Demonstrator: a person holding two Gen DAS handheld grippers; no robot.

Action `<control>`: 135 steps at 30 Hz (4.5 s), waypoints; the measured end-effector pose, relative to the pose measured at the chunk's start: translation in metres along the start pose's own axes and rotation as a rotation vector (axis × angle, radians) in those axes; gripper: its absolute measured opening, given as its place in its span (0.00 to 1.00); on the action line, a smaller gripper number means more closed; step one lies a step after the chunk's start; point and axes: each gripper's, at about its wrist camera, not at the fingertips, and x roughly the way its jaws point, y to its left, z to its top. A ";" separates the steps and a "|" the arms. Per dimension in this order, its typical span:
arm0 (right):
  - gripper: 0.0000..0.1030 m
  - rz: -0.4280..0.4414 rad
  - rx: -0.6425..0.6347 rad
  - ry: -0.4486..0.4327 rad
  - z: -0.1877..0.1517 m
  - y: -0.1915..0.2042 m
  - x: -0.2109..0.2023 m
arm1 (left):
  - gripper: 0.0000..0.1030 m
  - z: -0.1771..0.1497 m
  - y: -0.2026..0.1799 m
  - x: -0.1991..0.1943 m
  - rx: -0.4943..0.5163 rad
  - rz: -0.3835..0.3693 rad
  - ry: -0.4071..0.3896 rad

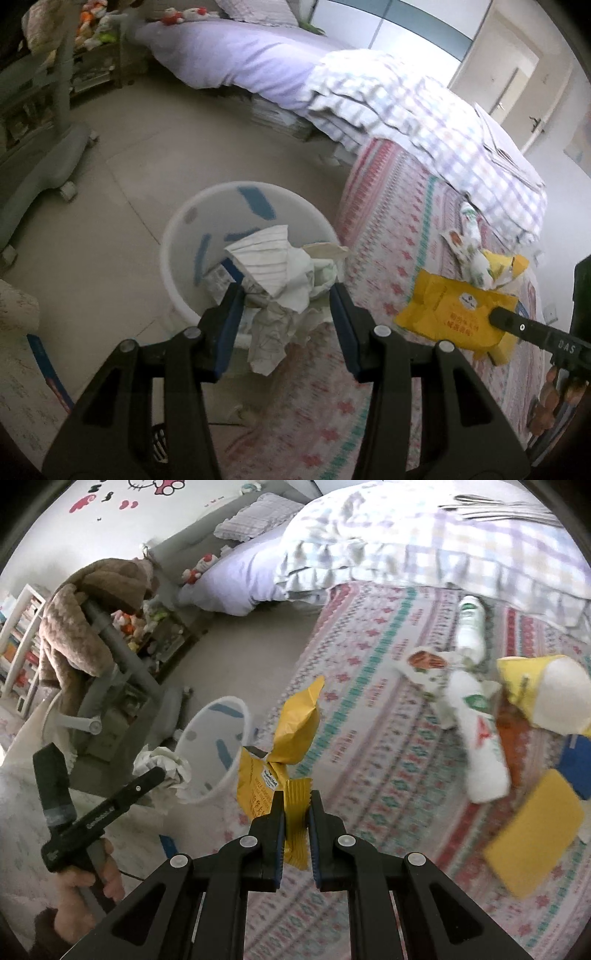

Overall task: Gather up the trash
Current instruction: 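Carry the tissue and yellow wrapper to the wastebasket and release both, then grasp the yellow sponge with the right tool, then grasp the white bottle with the left tool and lift it while the right tool holds the sponge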

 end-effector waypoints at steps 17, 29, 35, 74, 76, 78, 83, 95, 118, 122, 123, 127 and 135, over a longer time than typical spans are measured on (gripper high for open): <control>0.12 0.007 0.006 -0.041 0.017 0.051 0.062 | 0.80 0.002 0.045 -0.002 -0.003 0.123 0.033; 0.12 -0.039 -0.028 0.004 0.031 0.084 0.110 | 0.85 -0.005 0.080 -0.023 -0.019 0.188 0.019; 0.17 -0.036 -0.041 0.015 0.036 0.097 0.121 | 0.88 -0.005 0.083 -0.024 -0.015 0.182 0.030; 0.82 -0.409 0.042 -0.069 -0.016 -0.064 -0.048 | 0.99 -0.019 -0.043 -0.005 0.153 0.095 0.121; 0.82 -0.423 0.065 -0.075 -0.019 -0.073 -0.053 | 0.99 -0.020 -0.051 -0.001 0.164 0.100 0.128; 0.82 -0.430 0.105 -0.071 -0.021 -0.086 -0.055 | 0.99 -0.020 -0.058 0.003 0.170 0.099 0.133; 0.82 -0.489 0.204 -0.069 -0.026 -0.110 -0.055 | 0.99 -0.019 -0.074 0.009 0.169 0.091 0.140; 0.81 -0.503 0.344 -0.023 -0.026 -0.148 -0.028 | 0.99 -0.020 -0.102 0.015 0.177 0.070 0.138; 0.64 -0.438 0.308 -0.189 -0.020 -0.175 -0.128 | 0.99 -0.040 -0.223 0.056 0.247 -0.004 0.170; 0.64 -0.451 0.320 -0.201 -0.019 -0.191 -0.137 | 0.99 -0.042 -0.244 0.067 0.249 -0.036 0.165; 0.64 -0.452 0.323 -0.203 -0.020 -0.194 -0.139 | 0.99 -0.042 -0.249 0.069 0.247 -0.048 0.157; 0.64 -0.464 0.335 -0.212 -0.023 -0.207 -0.148 | 0.93 -0.042 -0.264 0.080 0.234 -0.089 0.123; 0.64 -0.462 0.363 -0.223 -0.021 -0.225 -0.157 | 0.67 -0.047 -0.287 0.102 0.218 -0.149 0.091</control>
